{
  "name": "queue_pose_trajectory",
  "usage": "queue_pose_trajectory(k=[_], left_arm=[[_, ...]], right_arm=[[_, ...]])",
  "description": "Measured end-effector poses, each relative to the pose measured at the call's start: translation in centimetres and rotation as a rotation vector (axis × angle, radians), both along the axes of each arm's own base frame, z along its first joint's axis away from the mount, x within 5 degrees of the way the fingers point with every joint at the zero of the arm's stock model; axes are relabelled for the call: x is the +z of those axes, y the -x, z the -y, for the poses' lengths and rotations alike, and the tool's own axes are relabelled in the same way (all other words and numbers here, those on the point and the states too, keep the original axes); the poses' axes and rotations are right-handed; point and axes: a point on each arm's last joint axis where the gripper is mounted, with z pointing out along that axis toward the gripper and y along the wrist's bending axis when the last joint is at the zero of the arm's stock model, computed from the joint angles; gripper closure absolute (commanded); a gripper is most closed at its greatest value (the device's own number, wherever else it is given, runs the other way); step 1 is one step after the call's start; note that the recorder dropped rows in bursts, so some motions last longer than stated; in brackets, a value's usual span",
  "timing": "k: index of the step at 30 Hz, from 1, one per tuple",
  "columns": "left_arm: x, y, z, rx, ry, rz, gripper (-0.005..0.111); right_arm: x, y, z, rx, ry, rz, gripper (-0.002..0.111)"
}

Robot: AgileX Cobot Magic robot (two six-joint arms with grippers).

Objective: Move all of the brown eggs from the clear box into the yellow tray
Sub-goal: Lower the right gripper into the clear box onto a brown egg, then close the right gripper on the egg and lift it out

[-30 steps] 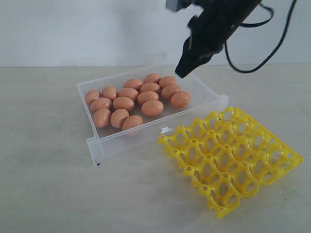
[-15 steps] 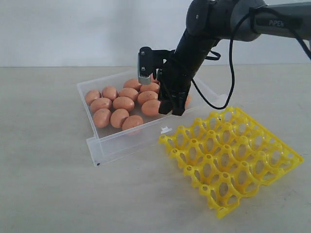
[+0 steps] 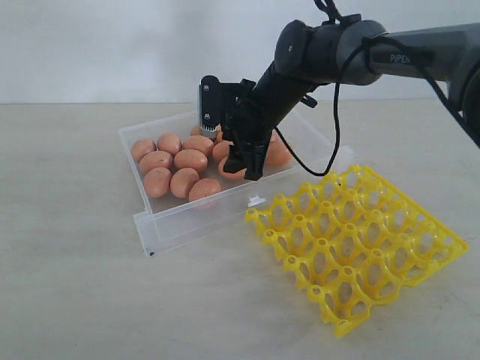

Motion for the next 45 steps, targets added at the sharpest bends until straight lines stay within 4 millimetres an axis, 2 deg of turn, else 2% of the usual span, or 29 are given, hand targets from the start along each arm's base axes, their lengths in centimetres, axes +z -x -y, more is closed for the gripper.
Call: queue_pose_trajectory(k=[11, 18, 20, 22, 23, 26, 27, 31, 33, 36, 41, 45], left_arm=[[0.0, 0.0, 0.0, 0.000, 0.000, 0.000, 0.103], [0.0, 0.0, 0.0, 0.000, 0.000, 0.000, 0.103], [0.0, 0.0, 0.0, 0.000, 0.000, 0.000, 0.103], [0.0, 0.0, 0.0, 0.000, 0.000, 0.000, 0.103], [0.0, 0.0, 0.0, 0.000, 0.000, 0.000, 0.103], [0.0, 0.0, 0.0, 0.000, 0.000, 0.000, 0.103], [0.0, 0.0, 0.0, 0.000, 0.000, 0.000, 0.103], [0.0, 0.0, 0.0, 0.000, 0.000, 0.000, 0.103], [0.0, 0.0, 0.0, 0.000, 0.000, 0.000, 0.103], [0.0, 0.0, 0.0, 0.000, 0.000, 0.000, 0.103], [0.0, 0.0, 0.0, 0.000, 0.000, 0.000, 0.103], [0.0, 0.0, 0.0, 0.000, 0.000, 0.000, 0.103]], right_arm=[[-1.9, -0.5, -0.1, -0.014, 0.008, 0.003, 0.053], [-2.3, -0.7, 0.5, -0.061, 0.077, 0.003, 0.054], [-2.3, -0.7, 0.6, -0.077, 0.077, -0.003, 0.061], [-2.4, -0.7, 0.6, -0.079, 0.082, -0.006, 0.072], [-2.5, -0.6, 0.6, -0.082, 0.081, -0.011, 0.081], [-2.5, -0.6, 0.7, -0.090, 0.080, -0.017, 0.099], [-2.5, -0.6, 0.7, -0.090, 0.080, -0.017, 0.109], [-2.5, -0.5, 0.7, -0.162, 0.051, -0.069, 0.108], [-2.1, -0.3, 0.7, -0.290, -0.002, -0.143, 0.108], [-0.9, -0.1, 0.7, -0.360, -0.048, -0.167, 0.108], [3.5, 0.4, 0.8, -0.437, -0.255, -0.218, 0.109], [3.9, 0.9, 2.4, -0.514, -0.377, -0.319, 0.109]])
